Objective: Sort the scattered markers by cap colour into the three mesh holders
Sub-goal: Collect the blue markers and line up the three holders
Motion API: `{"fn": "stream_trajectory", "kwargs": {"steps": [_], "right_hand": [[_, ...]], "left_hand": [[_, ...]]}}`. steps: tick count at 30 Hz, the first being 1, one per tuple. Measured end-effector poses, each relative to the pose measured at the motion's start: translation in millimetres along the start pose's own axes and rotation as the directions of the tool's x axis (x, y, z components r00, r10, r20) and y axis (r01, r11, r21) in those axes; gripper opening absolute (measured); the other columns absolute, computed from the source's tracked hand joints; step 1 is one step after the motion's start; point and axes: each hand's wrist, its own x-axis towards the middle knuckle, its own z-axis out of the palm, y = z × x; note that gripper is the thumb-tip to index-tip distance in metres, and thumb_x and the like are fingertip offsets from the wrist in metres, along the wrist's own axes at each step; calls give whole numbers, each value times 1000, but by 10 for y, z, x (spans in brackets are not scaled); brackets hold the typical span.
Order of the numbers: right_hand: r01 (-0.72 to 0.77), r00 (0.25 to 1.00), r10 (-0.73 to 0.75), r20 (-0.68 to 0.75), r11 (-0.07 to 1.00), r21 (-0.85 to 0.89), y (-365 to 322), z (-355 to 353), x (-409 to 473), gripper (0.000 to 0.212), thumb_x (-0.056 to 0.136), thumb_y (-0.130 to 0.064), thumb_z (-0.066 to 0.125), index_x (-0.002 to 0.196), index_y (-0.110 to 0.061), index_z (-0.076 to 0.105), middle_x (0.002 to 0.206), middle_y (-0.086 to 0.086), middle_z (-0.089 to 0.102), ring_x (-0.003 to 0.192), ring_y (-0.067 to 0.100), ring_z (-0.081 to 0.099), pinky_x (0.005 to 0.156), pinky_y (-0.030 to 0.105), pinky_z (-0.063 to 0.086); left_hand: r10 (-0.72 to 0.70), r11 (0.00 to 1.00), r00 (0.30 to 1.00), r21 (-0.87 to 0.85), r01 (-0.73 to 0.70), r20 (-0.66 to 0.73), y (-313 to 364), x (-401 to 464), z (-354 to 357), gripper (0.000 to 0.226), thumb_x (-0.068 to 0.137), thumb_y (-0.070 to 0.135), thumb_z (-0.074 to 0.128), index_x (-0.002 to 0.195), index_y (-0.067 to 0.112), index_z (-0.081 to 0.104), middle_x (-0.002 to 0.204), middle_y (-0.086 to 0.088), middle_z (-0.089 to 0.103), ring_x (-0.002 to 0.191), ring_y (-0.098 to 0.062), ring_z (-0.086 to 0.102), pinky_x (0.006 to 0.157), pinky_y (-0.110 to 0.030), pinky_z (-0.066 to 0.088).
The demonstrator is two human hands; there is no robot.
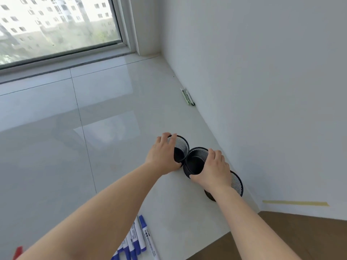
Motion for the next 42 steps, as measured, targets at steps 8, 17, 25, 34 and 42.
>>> {"fn": "stream_trajectory", "kwargs": {"steps": [8,17,25,34,42], "right_hand": [[197,978,-174,-118,953,232,-503,-45,-98,96,56,-42,78,133,-5,34,121,7,38,107,27,51,81,31,46],[473,877,-467,-111,800,369,-1929,402,-563,102,53,-43,83,135,-7,33,120,3,37,104,16,49,78,15,38],[481,861,-501,-81,754,447,-2982,995,-959,99,51,-42,84,131,-8,36,118,4,36,101,19,51,80,24,46],[515,849,-517,-109,761,395,-3278,1254,-1169,101,53,-40,85,132,-6,34,119,7,36,103,19,47,81,20,41],[502,861,-501,-91,803,322,-3227,1240,-1234,102,55,-41,83,135,-3,31,122,10,35,108,24,45,87,31,49]], "left_hand": [[-250,917,953,-356,177,-171,-496,-508,-152,92,64,43,72,141,19,28,137,-2,30,129,-19,30,102,-27,30],[-431,878,843,-366,310,-320,-1756,-1689,-577,97,60,46,74,141,17,30,134,-2,34,127,-17,31,100,-19,26],[-549,833,760,-297,466,-348,-2804,-2543,-618,95,61,43,76,141,15,32,133,-4,37,124,-21,34,103,-24,30],[-495,869,777,-222,442,-389,-3202,-2815,-573,94,63,40,75,141,14,30,131,-5,36,118,-22,35,94,-32,43],[-535,845,780,-194,498,-325,-3204,-2872,-595,95,66,44,72,143,17,21,135,-4,27,121,-23,29,96,-33,42]]}}
